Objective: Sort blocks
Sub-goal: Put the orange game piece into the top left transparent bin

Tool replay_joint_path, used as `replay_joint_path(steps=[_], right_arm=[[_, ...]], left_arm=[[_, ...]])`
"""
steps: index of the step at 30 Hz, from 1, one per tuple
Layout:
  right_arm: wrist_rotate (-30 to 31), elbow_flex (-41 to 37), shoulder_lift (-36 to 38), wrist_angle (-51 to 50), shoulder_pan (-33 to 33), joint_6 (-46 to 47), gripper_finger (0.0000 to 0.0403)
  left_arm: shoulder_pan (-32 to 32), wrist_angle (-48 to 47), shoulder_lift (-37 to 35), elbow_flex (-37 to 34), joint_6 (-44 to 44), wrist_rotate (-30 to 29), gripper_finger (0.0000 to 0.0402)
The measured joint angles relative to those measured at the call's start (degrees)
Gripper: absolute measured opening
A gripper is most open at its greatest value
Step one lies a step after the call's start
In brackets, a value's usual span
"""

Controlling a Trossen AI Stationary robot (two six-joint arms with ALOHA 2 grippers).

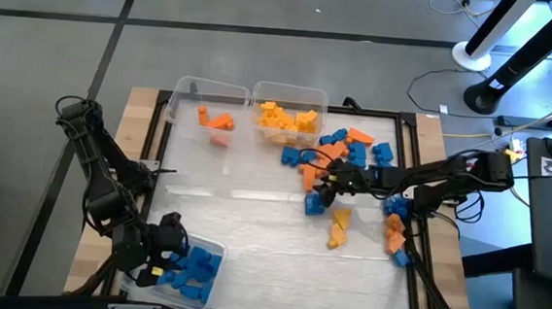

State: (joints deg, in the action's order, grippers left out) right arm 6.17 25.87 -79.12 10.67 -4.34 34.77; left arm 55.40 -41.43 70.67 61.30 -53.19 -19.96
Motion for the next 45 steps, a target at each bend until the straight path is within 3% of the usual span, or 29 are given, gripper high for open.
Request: replay_joint_path(steps=[18,32,45], right_arm=[[-3.27,-0.02,-11.06,16.35,0.18,4.08,0.0231],[1.09,-0.07,-17.05,24.71,0.18,5.69,0.0123],[2.63,0.0,-17.91,25.51,0.18,4.78,0.0101]], left_arm=[[0.0,-0.07,-0.02,0.0,1.31,-0.02,0.0155],[0.0,-0.07,-0.02,0.0,2.6,-0.02,0.0155],[0.0,-0.07,-0.02,0.0,3.87,-0.02,0.0155]])
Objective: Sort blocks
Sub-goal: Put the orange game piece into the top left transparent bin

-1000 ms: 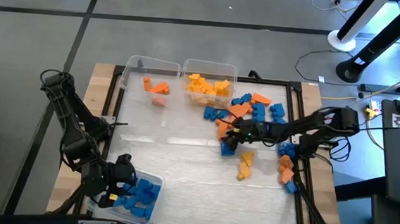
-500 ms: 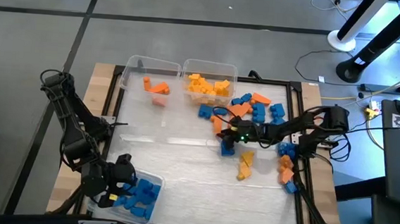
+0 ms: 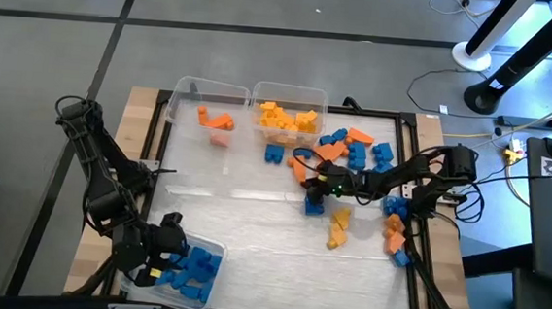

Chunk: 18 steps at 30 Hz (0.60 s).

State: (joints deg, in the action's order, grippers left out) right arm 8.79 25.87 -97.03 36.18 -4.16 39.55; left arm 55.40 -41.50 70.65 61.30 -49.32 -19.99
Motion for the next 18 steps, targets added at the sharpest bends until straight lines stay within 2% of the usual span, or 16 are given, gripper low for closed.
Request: replay_joint_path(steps=[7,18], right_arm=[[0.78,0.0,0.0,0.04,0.0,-4.7,0.0101],[2.73,0.63,-0.61,0.18,0.02,-18.31,0.0101]], left_arm=[[0.0,0.0,0.0,0.0,-0.07,0.0,0.0155],[0.0,0.02,0.0,0.0,-0.15,0.0,0.0155]])
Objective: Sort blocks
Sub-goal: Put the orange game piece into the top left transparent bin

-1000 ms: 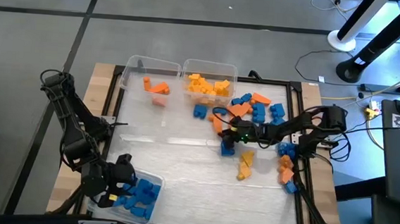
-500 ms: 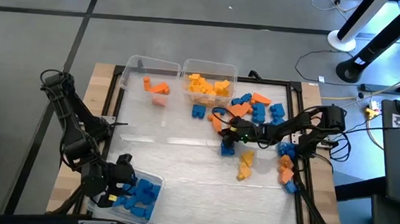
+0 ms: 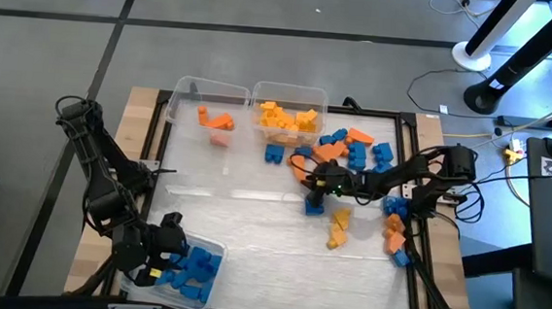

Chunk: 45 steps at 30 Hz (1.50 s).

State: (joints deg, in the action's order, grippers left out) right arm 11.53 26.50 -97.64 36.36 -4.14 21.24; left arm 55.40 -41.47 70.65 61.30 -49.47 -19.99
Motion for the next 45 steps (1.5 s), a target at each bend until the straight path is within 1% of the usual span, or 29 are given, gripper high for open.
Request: replay_joint_path(steps=[8,10,12,15,17,21,23,27,30,35,39,45], right_arm=[[-0.79,5.73,-6.61,0.32,-0.04,-8.17,0.0099],[-1.25,7.23,-7.77,0.44,-0.02,-9.82,0.0089],[-2.05,8.16,-8.54,0.28,-0.02,-10.77,0.0069],[-2.92,8.75,-8.92,0.41,0.0,-11.3,0.0027],[-3.84,8.96,-8.87,0.4,0.04,-11.88,0.0009],[-5.78,8.83,-7.8,0.87,1.0,-12.77,0.0016],[-6.19,9.27,-6.84,1.24,1.95,-12.96,0.001],[-6.16,12.04,-5.78,1.41,4.16,-15.72,0.0007],[-6.32,15.69,-5.77,1.48,5.53,-17.23,0.0006],[-8.46,23.8,-5.75,1.25,6.51,-22.81,0.0005],[-10.61,31.81,-5.72,0.66,5.72,-29.42,0.0003],[-11.14,45.15,-6.37,-8.43,1.93,-40.13,0.0004]], left_arm=[[0.0,0.11,0.0,0.04,-0.03,-0.08,0.0155],[0.0,0.15,0.0,0.04,-0.12,-0.09,0.0155],[0.0,0.09,0.0,0.04,-0.26,-0.11,0.0155],[0.0,0.17,0.0,0.04,0.6,-0.17,0.0155],[0.0,0.12,0.0,0.04,1.57,-0.21,0.0155],[0.0,0.13,0.0,0.04,0.6,-0.33,0.0155],[0.02,0.13,0.0,0.04,0.35,-0.43,0.0155],[0.01,0.11,0.0,0.04,1.47,-1.69,0.0155],[0.0,0.1,0.0,0.04,2.56,-2.62,0.0155],[0.0,0.11,0.0,0.04,3.1,-3.91,0.0155],[0.0,0.13,0.0,0.04,3.09,-4.82,0.0155],[0.01,0.11,0.0,0.04,3.08,-6.62,0.0155]])
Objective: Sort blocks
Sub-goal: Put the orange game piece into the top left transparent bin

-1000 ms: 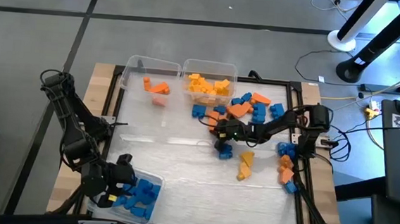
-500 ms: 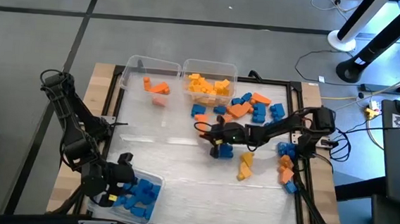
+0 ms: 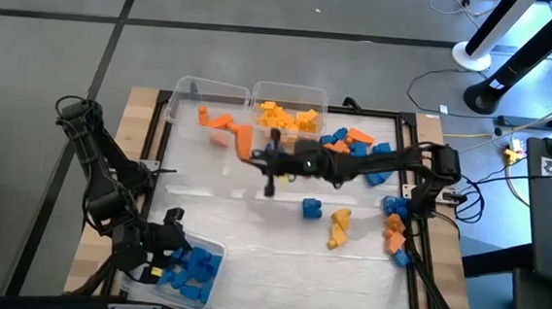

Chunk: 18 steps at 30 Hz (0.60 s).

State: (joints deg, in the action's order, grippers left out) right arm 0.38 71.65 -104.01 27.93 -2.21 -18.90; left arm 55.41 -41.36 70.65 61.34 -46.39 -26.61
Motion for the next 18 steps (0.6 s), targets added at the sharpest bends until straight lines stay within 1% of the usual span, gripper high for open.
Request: replay_joint_path(steps=[2,8,14,18], right_arm=[[0.01,3.87,-1.23,-2.17,-1.7,-1.48,0.0004],[0.02,12.89,-8.38,-2.34,-6.59,-4.14,0.0005],[0.02,20.22,-16.04,-2.25,-11.29,-4.55,0.0005],[-0.47,23.85,-19.42,-1.98,-13.14,-4.07,0.0005]], left_arm=[[-0.01,-0.03,0.0,0.0,-0.02,-0.23,0.0155],[-0.01,-0.07,0.0,0.0,0.09,-0.86,0.0155],[0.01,0.01,0.0,-0.02,0.07,-1.02,0.0155],[-0.01,0.02,0.0,-0.02,0.02,-1.33,0.0155]])
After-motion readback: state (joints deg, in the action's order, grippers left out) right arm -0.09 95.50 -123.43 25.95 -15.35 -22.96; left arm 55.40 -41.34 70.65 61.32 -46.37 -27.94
